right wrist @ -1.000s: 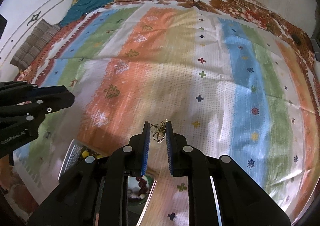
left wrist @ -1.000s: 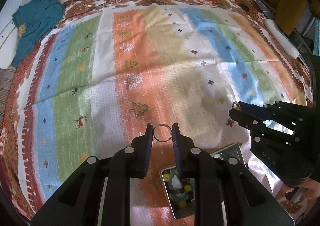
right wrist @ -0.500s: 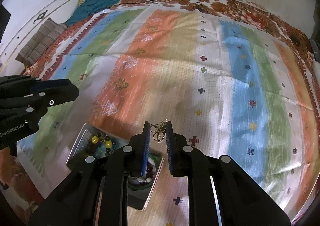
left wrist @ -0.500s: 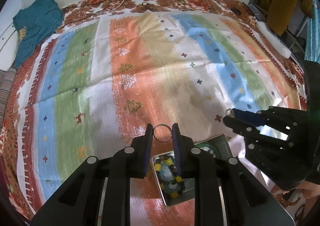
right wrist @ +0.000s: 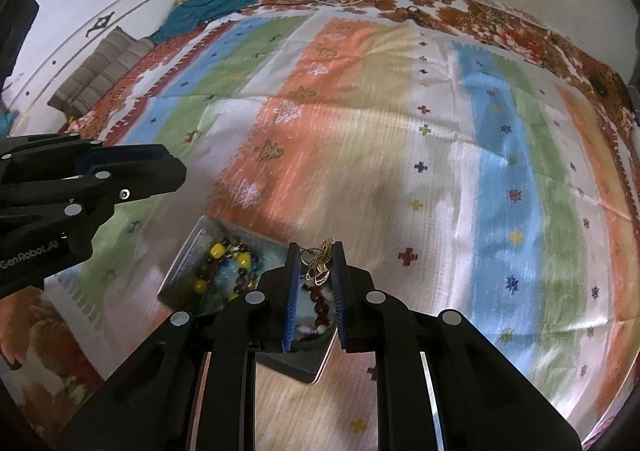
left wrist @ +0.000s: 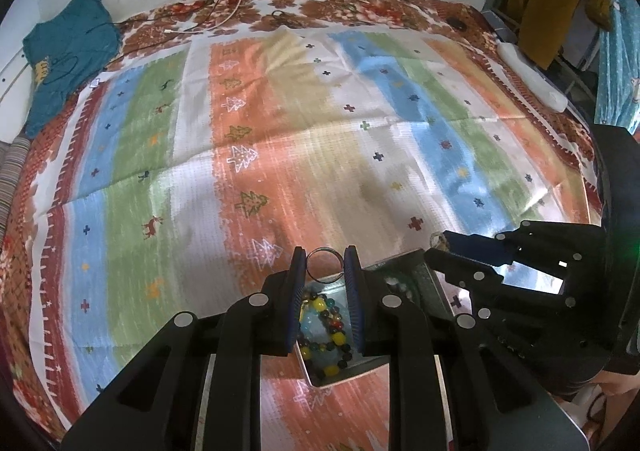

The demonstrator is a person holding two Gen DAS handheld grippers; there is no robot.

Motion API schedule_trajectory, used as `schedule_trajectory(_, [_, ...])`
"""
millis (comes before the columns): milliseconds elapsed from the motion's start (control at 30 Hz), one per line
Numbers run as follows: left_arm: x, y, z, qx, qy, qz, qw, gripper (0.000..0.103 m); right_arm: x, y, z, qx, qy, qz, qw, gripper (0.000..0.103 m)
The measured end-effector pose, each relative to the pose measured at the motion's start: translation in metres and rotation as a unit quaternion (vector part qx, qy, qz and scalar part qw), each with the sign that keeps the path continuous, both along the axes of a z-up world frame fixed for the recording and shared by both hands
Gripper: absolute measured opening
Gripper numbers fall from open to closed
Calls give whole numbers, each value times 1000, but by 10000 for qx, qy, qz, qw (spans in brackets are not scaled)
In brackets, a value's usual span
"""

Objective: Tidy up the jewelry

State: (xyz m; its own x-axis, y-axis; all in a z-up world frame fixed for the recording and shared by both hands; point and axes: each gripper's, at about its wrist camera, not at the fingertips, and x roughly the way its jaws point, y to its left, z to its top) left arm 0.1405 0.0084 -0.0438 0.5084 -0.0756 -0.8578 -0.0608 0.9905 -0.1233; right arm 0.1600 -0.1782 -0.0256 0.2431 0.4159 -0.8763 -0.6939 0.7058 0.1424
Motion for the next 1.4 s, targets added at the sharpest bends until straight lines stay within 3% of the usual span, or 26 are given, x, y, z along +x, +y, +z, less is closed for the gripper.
schedule_trajectory(267, [-10,-6,1,-52,11,-50,10000,19,-14,1,-2,-13,82,187,9998,17])
schedule_trajectory(400, [-11,-5,-2,-103,101,24,9999,25,-16,-1,-3,-24,94,206,9997,17])
schedule_trajectory(433, [-12,-4,-3,-100,106,42,9999,27,-17,-2,-2,-35,82,173,9998,19])
schedule_trajectory(500, [-14,-2,-3,-116,104,81,9998,31,-17,-5,-1,-21,57,114,9999,37])
schedule_trajectory(733, [-28,5,0,-186,39,295,9994,41,-24,-12,2,-32,-22,63,10000,37])
schedule_trajectory(900, [-39,5,3,-247,-28,308,9992,45,-29,-22,8,23,-84,-46,10000,49])
schedule_trajectory(1167, [-66,-4,12,-175,-293,192,9992,60,-47,-37,21,131,-272,-65,9995,60])
schedule_trajectory(1400, [-88,-2,17,-228,-464,222,9984,66,-65,-47,32,300,-406,-85,9987,66])
